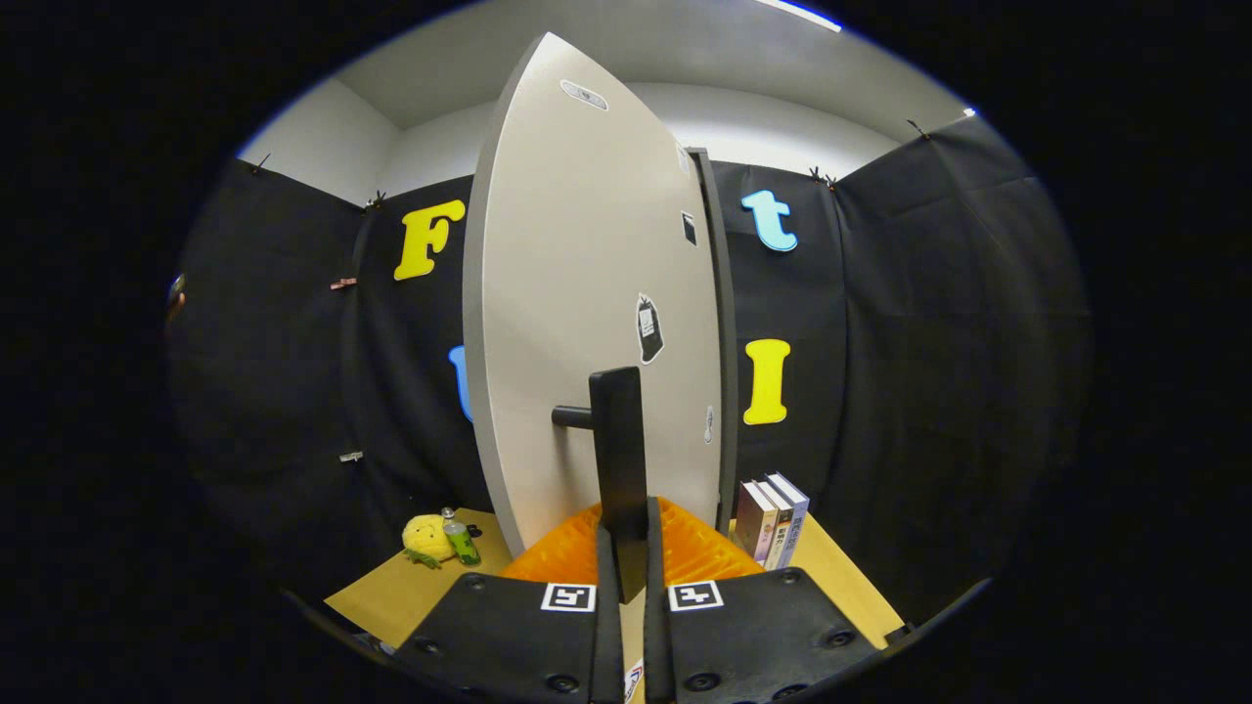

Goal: Open the shoe cabinet door, grab the shoes and put them into the shoe cabinet, then close the shoe cabinet door.

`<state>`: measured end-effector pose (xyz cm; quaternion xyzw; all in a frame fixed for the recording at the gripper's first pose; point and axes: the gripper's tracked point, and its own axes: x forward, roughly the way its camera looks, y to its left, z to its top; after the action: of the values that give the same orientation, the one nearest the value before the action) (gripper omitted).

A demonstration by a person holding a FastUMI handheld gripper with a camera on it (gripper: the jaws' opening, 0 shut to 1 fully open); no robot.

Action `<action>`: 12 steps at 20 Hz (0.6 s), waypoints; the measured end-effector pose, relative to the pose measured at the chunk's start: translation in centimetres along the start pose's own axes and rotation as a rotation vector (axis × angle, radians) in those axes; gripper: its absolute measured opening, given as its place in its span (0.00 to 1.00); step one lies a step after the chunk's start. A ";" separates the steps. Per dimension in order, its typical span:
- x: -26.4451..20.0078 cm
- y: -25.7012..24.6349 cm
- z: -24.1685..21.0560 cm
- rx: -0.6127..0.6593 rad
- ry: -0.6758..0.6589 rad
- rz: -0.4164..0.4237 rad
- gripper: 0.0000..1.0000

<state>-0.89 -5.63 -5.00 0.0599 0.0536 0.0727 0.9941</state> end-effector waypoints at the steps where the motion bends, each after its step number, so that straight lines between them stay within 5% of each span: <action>1: -0.2 -1.0 0.1 0.002 -0.004 0.000 0.12; 12: -0.5 -8.9 1.0 -0.017 -0.033 -0.009 0.07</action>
<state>-0.07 -14.55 -5.12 0.0526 0.0367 0.0674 0.9957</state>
